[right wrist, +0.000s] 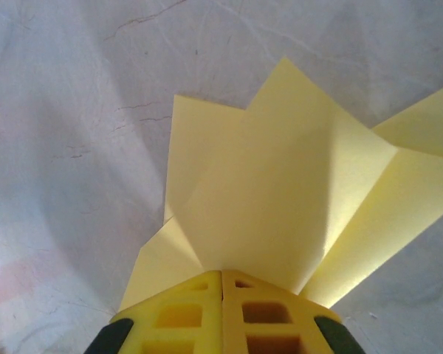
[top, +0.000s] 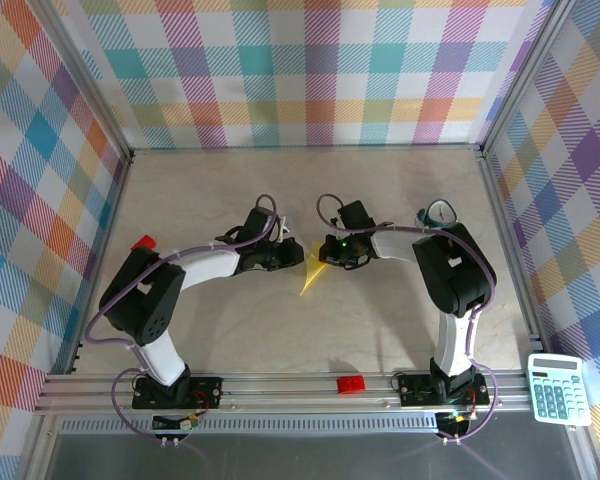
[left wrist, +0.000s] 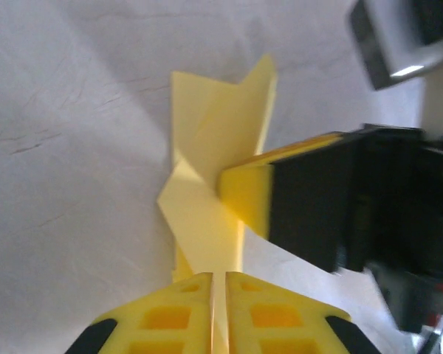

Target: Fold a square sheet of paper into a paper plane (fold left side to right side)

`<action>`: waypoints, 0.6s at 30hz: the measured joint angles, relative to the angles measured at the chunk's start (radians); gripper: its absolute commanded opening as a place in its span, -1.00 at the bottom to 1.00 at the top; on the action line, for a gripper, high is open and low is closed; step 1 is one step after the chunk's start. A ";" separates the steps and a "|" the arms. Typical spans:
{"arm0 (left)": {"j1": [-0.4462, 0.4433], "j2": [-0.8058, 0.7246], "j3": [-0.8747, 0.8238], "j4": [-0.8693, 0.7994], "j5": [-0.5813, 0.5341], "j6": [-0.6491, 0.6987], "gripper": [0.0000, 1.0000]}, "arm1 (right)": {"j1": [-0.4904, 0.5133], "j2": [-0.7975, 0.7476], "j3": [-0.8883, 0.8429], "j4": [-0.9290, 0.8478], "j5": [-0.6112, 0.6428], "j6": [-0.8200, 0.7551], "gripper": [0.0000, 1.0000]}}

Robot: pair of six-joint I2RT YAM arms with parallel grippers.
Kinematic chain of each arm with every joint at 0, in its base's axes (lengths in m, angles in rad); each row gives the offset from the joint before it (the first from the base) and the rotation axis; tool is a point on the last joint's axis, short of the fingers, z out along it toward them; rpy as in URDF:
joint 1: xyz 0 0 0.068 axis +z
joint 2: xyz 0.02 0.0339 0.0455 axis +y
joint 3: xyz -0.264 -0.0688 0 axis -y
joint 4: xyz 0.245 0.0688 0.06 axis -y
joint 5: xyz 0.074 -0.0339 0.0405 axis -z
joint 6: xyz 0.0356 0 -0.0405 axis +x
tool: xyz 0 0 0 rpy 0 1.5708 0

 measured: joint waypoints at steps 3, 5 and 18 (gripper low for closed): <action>-0.008 -0.031 0.016 -0.018 0.034 0.011 -0.94 | 0.000 0.000 0.000 0.000 -0.003 0.000 -0.95; -0.023 -0.030 0.022 -0.020 0.062 0.011 -0.97 | 0.000 0.000 0.000 0.000 -0.003 0.000 -0.95; -0.079 0.084 0.056 -0.083 0.137 0.023 -1.00 | 0.000 0.000 0.001 -0.002 -0.006 -0.004 -0.96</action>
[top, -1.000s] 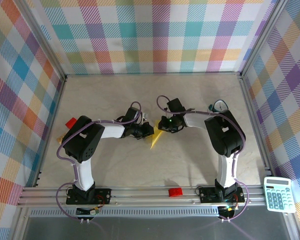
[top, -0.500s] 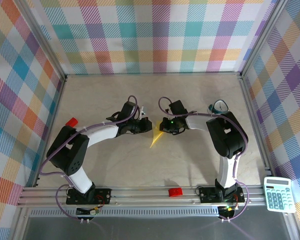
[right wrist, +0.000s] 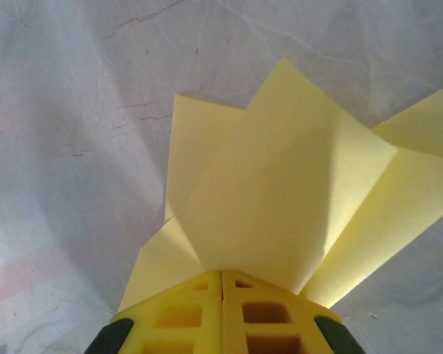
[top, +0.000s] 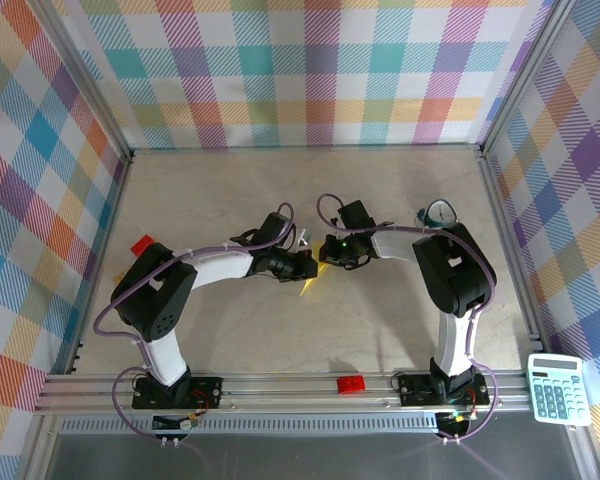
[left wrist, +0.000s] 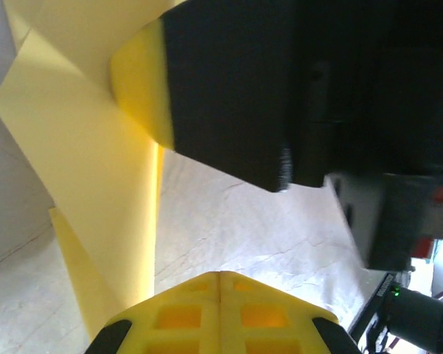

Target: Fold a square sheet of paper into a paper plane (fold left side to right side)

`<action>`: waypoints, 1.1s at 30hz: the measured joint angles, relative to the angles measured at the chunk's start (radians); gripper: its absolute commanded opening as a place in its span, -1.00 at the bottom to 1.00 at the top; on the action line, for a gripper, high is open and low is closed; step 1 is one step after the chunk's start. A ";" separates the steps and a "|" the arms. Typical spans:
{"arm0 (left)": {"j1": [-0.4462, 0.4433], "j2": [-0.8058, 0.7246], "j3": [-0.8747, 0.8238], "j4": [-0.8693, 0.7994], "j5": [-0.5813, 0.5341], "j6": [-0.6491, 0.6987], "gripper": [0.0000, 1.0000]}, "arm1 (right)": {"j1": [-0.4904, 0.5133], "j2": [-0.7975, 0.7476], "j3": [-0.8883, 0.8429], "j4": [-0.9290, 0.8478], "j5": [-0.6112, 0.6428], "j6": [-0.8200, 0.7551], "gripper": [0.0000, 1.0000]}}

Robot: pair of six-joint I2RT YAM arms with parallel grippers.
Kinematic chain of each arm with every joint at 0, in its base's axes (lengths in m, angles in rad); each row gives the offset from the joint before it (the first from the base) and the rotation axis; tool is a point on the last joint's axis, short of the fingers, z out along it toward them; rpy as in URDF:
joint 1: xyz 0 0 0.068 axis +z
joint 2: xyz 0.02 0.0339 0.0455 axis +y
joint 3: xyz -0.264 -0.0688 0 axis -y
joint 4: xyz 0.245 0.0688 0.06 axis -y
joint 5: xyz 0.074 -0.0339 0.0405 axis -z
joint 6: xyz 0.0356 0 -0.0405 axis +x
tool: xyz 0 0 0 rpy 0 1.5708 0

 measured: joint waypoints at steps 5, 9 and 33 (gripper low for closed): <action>0.000 0.023 0.003 -0.027 -0.020 0.004 -1.00 | 0.000 0.000 0.003 -0.008 0.000 -0.004 -0.95; 0.000 0.024 0.003 -0.039 -0.035 0.004 -1.00 | 0.000 0.000 0.006 -0.015 0.001 -0.007 -0.95; 0.000 0.058 -0.002 -0.034 -0.053 0.003 -1.00 | 0.000 0.005 0.026 -0.055 0.003 -0.011 -0.95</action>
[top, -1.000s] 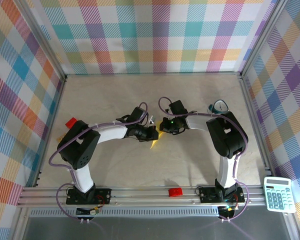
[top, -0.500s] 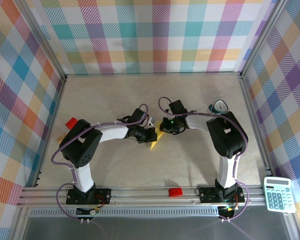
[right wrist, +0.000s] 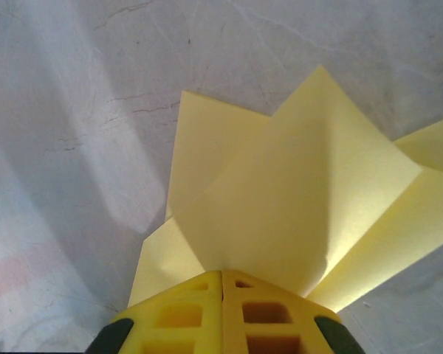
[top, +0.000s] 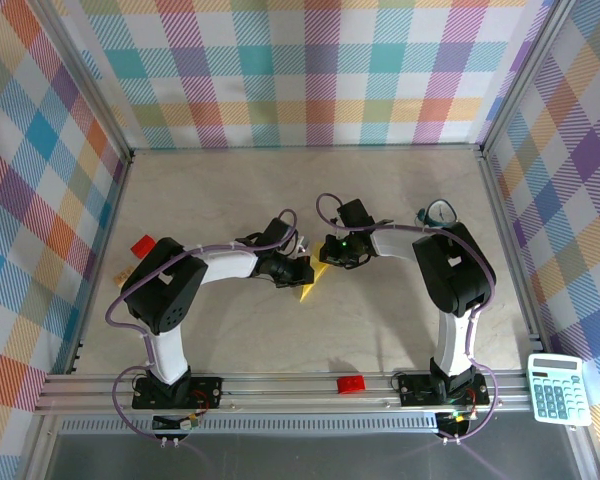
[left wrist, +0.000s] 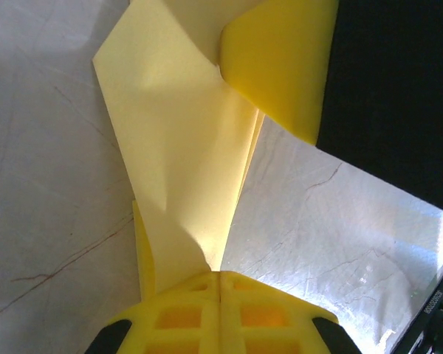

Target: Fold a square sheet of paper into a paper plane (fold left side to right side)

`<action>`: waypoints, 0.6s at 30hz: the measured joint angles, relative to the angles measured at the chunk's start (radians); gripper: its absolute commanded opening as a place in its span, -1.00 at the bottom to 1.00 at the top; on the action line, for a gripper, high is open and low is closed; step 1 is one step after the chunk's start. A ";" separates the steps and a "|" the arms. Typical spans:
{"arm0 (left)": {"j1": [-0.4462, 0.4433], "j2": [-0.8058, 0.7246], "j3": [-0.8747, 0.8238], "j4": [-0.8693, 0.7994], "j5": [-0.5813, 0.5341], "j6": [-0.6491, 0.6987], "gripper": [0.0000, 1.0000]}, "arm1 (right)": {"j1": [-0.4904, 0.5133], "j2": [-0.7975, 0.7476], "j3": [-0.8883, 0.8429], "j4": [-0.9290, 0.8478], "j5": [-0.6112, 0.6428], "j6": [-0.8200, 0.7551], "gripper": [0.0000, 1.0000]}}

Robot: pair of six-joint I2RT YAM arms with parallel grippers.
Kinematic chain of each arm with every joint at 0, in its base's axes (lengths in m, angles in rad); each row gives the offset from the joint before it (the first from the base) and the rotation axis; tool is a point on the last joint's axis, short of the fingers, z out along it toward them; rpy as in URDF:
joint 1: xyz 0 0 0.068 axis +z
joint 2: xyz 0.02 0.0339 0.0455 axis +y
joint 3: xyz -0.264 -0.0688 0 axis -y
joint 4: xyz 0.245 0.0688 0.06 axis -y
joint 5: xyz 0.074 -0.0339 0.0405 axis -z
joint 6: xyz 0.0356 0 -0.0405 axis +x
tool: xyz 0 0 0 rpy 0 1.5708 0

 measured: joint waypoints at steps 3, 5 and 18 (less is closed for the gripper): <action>0.000 0.002 -0.004 0.006 0.000 0.000 -1.00 | 0.000 0.001 0.003 -0.006 0.000 -0.001 -0.95; 0.000 0.006 -0.006 0.013 0.001 0.000 -1.00 | 0.000 0.002 0.005 -0.008 0.000 -0.001 -0.95; 0.000 0.021 -0.026 0.055 0.010 -0.001 -1.00 | 0.000 0.006 0.032 -0.047 0.005 -0.039 -0.94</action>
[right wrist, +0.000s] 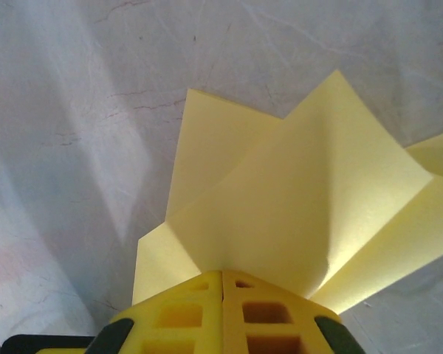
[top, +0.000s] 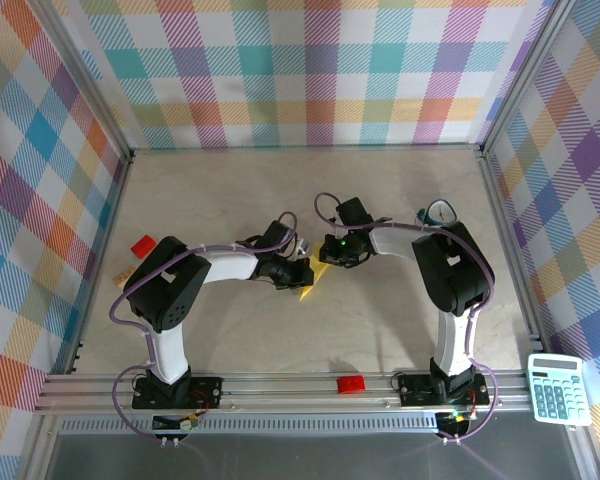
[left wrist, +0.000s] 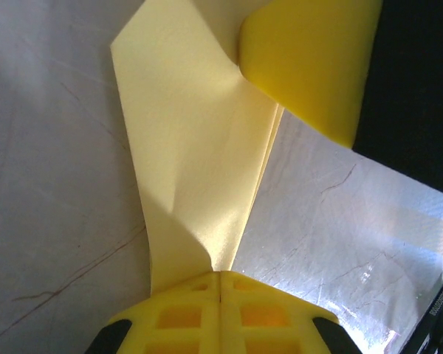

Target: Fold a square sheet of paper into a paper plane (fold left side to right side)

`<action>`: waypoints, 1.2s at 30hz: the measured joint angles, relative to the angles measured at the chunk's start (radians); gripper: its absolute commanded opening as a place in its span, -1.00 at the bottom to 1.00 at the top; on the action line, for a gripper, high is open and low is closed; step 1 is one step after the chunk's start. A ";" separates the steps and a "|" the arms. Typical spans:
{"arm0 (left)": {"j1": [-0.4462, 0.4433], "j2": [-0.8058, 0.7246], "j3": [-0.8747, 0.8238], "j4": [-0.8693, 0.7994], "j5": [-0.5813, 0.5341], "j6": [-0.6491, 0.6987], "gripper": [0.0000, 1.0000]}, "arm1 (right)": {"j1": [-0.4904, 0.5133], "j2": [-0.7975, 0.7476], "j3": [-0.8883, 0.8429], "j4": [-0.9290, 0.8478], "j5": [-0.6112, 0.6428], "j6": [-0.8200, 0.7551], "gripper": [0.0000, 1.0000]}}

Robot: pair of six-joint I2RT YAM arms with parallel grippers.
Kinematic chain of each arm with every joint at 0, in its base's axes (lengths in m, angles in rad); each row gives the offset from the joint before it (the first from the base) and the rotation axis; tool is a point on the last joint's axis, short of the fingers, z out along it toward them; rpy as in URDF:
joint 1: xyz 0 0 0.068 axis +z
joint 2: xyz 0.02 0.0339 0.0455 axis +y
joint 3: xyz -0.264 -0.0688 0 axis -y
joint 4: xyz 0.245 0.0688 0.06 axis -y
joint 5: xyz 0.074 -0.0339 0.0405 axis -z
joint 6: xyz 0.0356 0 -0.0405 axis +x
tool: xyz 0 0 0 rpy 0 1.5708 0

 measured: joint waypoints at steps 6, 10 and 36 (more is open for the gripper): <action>0.001 0.000 -0.034 0.070 0.023 -0.020 -1.00 | 0.000 -0.049 0.005 -0.027 0.003 -0.018 -0.95; 0.001 0.000 -0.056 0.117 0.033 -0.047 -1.00 | 0.006 -0.133 -0.040 0.007 -0.006 -0.004 -0.95; -0.014 -0.014 -0.091 0.176 -0.003 -0.140 -1.00 | 0.064 -0.108 -0.161 0.146 -0.050 0.117 -0.95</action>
